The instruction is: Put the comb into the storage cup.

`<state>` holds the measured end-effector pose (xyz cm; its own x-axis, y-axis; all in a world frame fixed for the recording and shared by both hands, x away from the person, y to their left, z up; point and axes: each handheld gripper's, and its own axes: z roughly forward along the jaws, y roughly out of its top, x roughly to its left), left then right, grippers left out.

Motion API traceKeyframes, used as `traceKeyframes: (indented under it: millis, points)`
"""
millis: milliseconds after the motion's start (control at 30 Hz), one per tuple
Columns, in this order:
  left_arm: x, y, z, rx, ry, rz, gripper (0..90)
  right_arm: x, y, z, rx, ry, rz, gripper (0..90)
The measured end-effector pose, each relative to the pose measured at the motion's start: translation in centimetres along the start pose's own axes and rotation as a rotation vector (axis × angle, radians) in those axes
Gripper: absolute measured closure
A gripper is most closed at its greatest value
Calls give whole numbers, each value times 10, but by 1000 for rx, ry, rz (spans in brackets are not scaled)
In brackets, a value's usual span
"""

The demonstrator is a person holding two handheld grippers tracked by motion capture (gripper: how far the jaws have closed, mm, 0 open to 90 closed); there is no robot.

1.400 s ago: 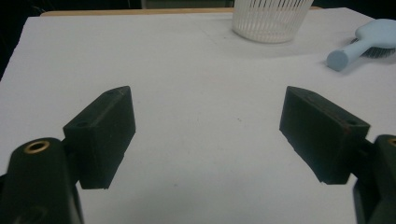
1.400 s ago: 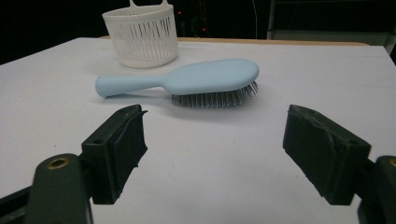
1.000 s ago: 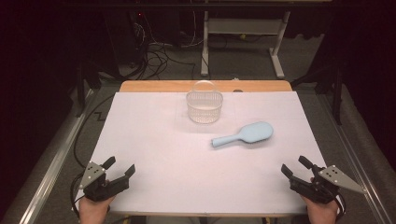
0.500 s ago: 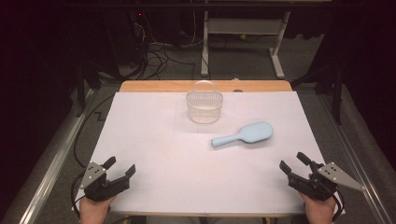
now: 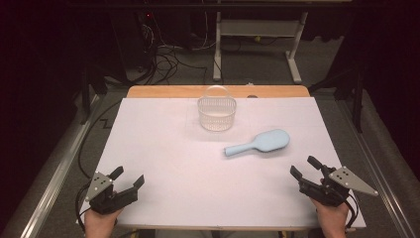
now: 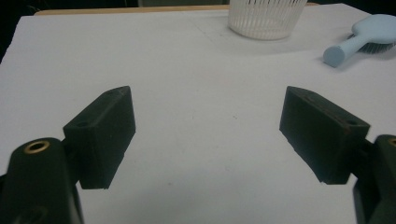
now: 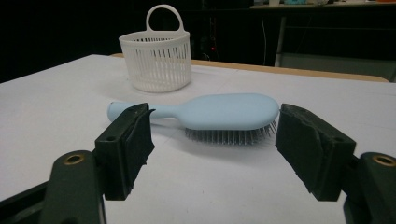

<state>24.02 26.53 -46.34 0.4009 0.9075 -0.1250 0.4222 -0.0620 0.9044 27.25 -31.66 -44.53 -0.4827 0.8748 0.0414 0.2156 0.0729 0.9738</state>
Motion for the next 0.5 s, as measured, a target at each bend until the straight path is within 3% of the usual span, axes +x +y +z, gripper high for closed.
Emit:
traceKeyframes:
  millis: [500]
  points:
    - [-1, 0, 3, 3, -11, 0, 179, 7, 5, 10, 2, 11, -24, 289]
